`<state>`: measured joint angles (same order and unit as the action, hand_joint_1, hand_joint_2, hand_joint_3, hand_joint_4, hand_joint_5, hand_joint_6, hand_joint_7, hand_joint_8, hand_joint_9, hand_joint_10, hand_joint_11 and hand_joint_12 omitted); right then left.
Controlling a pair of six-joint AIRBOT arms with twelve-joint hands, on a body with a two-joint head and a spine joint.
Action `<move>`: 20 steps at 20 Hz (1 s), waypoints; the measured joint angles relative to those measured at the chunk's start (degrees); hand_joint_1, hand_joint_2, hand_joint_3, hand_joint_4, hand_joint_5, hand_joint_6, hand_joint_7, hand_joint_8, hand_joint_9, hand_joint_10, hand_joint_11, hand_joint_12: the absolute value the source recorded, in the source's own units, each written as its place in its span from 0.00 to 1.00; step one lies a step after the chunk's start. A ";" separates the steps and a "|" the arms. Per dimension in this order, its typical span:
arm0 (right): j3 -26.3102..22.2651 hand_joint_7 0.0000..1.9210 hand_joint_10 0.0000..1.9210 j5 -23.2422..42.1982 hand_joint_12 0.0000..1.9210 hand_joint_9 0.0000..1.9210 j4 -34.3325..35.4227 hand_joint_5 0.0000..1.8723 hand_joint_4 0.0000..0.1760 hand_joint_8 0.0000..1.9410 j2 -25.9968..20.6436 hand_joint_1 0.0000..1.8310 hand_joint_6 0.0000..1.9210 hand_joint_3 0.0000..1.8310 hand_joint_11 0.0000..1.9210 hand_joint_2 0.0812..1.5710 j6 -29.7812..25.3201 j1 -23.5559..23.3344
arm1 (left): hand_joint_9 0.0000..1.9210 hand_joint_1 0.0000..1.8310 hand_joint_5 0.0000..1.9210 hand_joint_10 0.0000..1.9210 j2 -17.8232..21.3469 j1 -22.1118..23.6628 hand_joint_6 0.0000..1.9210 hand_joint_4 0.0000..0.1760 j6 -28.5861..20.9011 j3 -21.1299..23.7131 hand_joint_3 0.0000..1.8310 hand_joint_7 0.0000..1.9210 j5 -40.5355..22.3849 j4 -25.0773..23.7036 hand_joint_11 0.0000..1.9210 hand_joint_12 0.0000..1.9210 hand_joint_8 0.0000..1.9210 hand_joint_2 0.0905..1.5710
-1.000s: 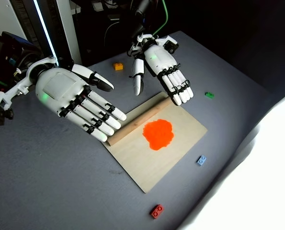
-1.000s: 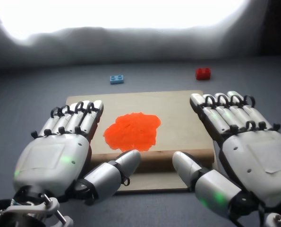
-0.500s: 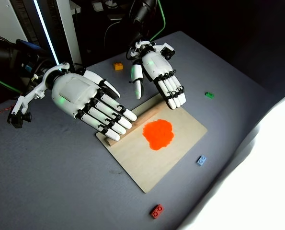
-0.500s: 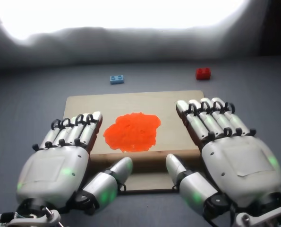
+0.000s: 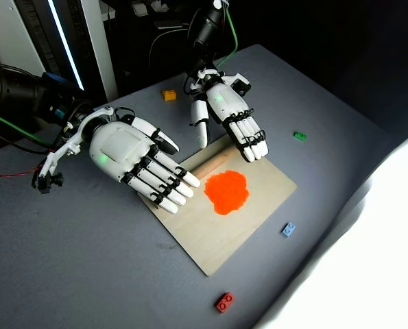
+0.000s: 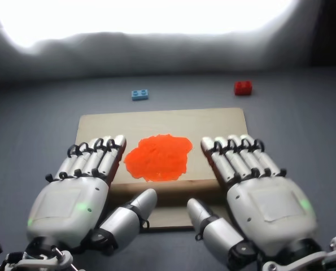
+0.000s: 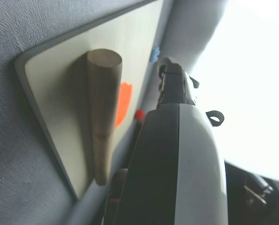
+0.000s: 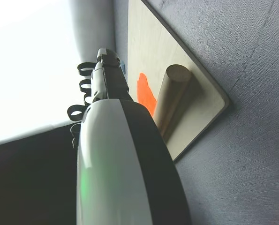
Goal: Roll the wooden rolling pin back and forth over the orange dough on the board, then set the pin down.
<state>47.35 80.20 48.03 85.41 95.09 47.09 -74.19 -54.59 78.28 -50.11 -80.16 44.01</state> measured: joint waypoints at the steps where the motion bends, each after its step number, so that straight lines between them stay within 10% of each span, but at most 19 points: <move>1: 0.26 0.02 0.00 -0.04 0.00 0.00 0.07 0.02 0.00 0.00 0.46 0.00 0.01 0.04 0.00 0.86 -0.11 0.00 | 0.00 0.00 0.00 0.00 -0.11 -0.11 0.00 0.00 0.00 -0.31 0.01 0.00 0.11 -0.61 0.00 0.08 0.00 0.87; 20: 10.86 0.03 0.00 -3.54 0.00 0.01 -2.19 0.01 0.00 0.01 6.95 0.00 0.00 0.03 0.00 0.86 -1.75 -1.31 | 0.02 0.00 0.01 0.00 -3.41 -2.45 0.00 0.00 1.70 -4.90 0.00 0.02 1.22 -1.66 0.00 0.12 0.00 0.89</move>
<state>58.22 76.66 45.84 92.36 93.34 45.78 -77.60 -57.04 79.99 -55.00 -78.94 42.35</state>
